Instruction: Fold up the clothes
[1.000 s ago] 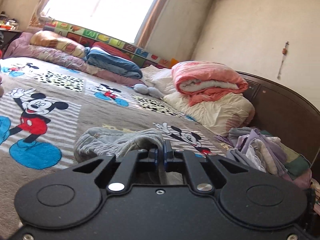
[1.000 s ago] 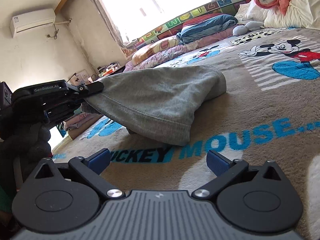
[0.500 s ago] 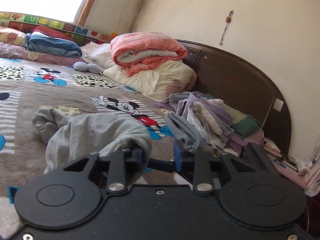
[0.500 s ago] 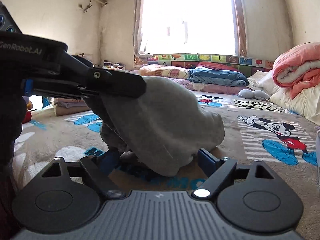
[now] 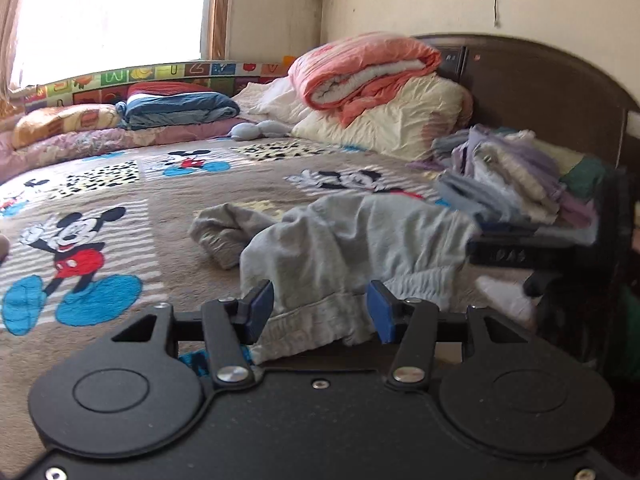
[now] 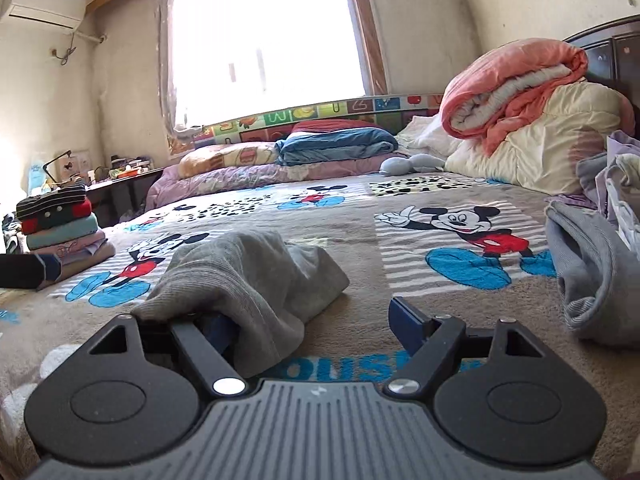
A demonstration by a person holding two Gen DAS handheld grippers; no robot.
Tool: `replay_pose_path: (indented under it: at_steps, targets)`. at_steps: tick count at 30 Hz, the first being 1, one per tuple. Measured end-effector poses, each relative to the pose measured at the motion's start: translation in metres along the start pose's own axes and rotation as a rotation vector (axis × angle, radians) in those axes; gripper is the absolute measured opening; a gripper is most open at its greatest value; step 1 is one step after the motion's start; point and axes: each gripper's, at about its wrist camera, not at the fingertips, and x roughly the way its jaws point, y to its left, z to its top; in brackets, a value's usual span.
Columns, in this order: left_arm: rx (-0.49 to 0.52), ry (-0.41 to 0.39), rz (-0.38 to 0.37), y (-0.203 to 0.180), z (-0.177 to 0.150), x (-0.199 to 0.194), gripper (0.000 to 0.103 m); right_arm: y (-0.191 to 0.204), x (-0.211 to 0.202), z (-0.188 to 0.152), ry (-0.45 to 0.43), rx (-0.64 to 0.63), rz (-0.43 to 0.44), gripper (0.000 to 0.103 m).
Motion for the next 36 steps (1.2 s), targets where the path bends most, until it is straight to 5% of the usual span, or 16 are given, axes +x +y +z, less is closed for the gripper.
replay_pose_path:
  at_steps: [8, 12, 19, 23, 28, 32, 36]
  targets:
    - [0.409, 0.152, 0.223, -0.029, -0.046, 0.045, 0.058, 0.033, -0.02, 0.001, -0.056, -0.251, 0.053, 0.065]
    - [0.525, 0.162, 0.302, -0.03, -0.061, 0.062, 0.059, 0.061, -0.025, -0.005, -0.062, -0.466, 0.063, 0.066]
    - [0.606, 0.111, 0.33, -0.022, -0.066, 0.084, 0.057, 0.096, -0.028, -0.024, -0.073, -0.758, 0.055, 0.067]
    - [0.449, 0.084, 0.237, -0.01, -0.046, 0.079, 0.029, 0.088, -0.026, -0.014, -0.059, -0.652, 0.103, 0.057]
    - [0.073, -0.074, 0.028, 0.019, -0.006, 0.044, 0.027, 0.018, 0.001, 0.006, 0.072, -0.23, -0.002, 0.052]
    - [-0.082, -0.099, -0.003, 0.022, 0.002, 0.051, 0.024, 0.004, 0.006, -0.007, 0.124, -0.266, -0.077, 0.058]
    - [-0.214, -0.124, -0.036, 0.023, 0.01, 0.053, 0.023, 0.027, -0.004, -0.027, 0.115, -0.501, -0.079, 0.069]
